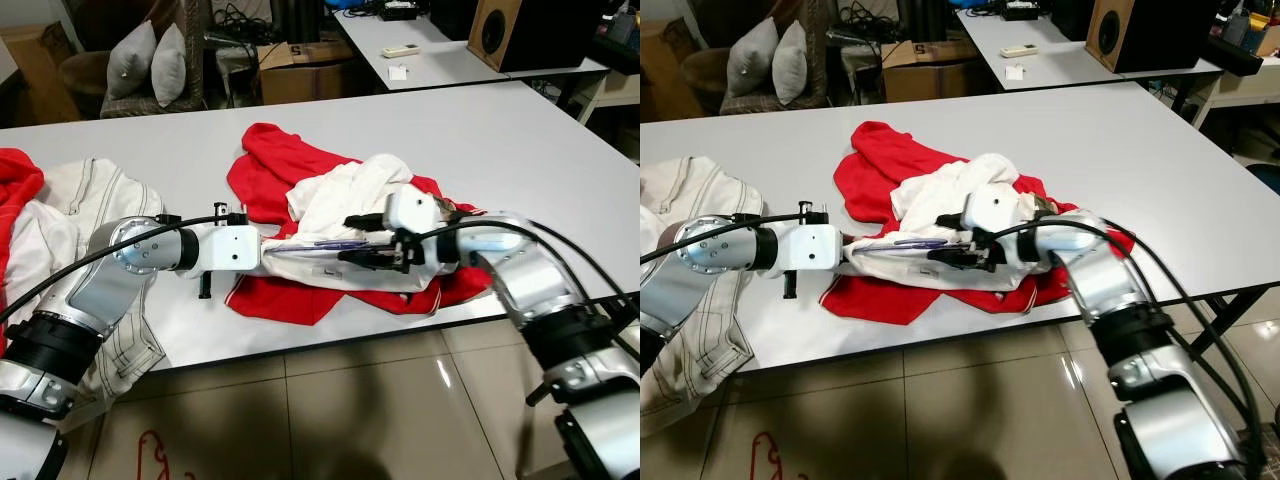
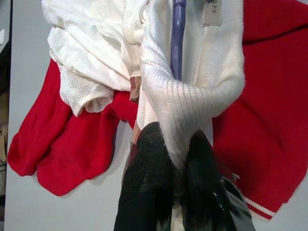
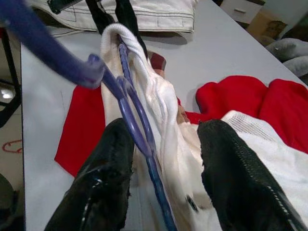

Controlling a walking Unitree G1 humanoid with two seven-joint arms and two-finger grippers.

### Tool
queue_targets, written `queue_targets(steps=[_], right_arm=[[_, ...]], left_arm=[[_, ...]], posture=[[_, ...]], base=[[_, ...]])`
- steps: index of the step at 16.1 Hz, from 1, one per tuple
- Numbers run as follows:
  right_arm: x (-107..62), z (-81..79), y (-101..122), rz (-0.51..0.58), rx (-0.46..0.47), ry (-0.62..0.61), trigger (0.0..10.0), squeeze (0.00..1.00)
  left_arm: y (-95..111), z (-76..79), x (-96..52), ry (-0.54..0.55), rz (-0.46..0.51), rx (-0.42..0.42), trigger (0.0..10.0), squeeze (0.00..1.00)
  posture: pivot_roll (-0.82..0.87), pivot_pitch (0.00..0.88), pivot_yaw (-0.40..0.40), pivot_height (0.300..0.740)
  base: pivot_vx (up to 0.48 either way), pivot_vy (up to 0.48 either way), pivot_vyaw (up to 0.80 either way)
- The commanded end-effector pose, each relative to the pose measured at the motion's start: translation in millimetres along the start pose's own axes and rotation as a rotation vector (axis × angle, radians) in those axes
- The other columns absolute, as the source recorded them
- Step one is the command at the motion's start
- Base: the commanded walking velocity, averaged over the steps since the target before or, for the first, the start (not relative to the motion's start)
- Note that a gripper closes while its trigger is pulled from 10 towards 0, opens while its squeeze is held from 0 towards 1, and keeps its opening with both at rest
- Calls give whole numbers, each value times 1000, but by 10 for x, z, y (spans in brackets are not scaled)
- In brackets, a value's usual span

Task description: Hang hanger

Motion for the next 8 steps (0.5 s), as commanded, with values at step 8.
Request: queue_targets(steps=[8], right_arm=[[134, -72, -10, -15, 1, 65, 0, 0]], left_arm=[[18, -39, -26, 7, -5, 23, 0, 0]], posture=[[88, 0, 70, 740]], base=[[0, 0, 0]])
Point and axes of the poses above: a point about 5 cm out from each wrist's last joint towards the gripper, its own x axis pointing out of the wrist towards the gripper, its own y axis along the axis of the wrist's last joint, z = x × y, the point moved 6 cm from there along x, pointing out of the wrist towards the gripper, and after that the axes turned 5 degrees about -x, right-handed, at the moved point
